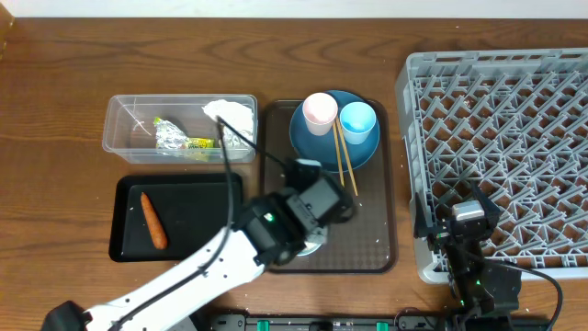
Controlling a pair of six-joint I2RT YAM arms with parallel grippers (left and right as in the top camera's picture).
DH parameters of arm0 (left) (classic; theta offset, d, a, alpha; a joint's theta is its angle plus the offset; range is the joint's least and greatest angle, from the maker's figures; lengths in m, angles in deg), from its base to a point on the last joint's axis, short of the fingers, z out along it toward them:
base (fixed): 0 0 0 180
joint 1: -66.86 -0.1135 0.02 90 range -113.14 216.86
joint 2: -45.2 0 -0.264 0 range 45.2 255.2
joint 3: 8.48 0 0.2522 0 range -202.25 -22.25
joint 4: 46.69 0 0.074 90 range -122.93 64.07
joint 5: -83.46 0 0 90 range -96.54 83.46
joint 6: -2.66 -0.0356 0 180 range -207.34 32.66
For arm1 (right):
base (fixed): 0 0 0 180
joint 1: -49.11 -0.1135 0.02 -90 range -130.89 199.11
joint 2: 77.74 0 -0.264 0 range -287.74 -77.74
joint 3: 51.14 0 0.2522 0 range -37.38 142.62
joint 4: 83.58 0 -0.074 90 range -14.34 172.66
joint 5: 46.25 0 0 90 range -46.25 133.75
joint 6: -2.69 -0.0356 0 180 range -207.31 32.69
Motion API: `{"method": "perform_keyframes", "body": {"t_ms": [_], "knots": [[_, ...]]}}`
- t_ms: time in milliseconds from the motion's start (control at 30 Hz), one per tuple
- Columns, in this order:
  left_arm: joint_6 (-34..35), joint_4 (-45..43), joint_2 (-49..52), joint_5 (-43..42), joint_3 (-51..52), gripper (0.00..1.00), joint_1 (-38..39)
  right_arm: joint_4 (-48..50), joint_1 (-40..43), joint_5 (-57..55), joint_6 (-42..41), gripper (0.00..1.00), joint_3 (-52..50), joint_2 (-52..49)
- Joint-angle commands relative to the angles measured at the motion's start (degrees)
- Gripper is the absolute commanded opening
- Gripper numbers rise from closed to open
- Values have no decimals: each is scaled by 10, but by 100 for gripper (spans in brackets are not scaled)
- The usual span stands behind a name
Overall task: Sort waste into correct bins and load items into the dishwasher rack
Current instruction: 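Reach the left gripper to the white rice bowl and grasp its rim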
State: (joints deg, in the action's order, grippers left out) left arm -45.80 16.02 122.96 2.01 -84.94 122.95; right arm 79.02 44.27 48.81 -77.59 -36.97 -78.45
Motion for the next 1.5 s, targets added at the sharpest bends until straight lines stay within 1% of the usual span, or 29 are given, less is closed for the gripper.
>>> {"method": "perform_keyframes", "body": {"t_ms": [0, 200, 367, 433, 667, 833, 933, 1000, 1033, 1333, 1433, 1467], "knots": [[-5, -16, 32, -32, 15, 55, 31, -2, 3, -3, 4, 99, -1, 2], [8, -47, 108, -26, 16, 55, 70, -2, 3, -3, 4, 99, -1, 2], [10, -48, 156, -25, 16, 54, 73, -2, 3, -3, 4, 99, -1, 2], [10, -49, 172, -24, 16, 51, 73, -2, 3, -3, 4, 99, -1, 2], [10, -71, 215, 0, 16, 48, 73, -2, 3, -3, 4, 99, -1, 2], [10, -73, 223, 17, 16, 46, 73, -2, 3, -3, 4, 99, -1, 2], [10, -73, 223, 45, 16, 39, 73, -2, 3, -3, 4, 99, -1, 2], [10, -73, 223, 50, 16, 32, 73, -2, 3, -3, 4, 99, -1, 2], [10, -73, 223, 50, 16, 30, 73, -2, 3, -3, 4, 99, -1, 2], [21, -82, 223, 46, 30, 27, 73, -2, 3, -3, 4, 99, -1, 2], [21, -86, 223, 46, 34, 20, 73, -2, 3, -3, 4, 99, -1, 2], [21, -86, 223, 46, 34, 19, 73, -2, 3, -3, 4, 99, -1, 2]]}}
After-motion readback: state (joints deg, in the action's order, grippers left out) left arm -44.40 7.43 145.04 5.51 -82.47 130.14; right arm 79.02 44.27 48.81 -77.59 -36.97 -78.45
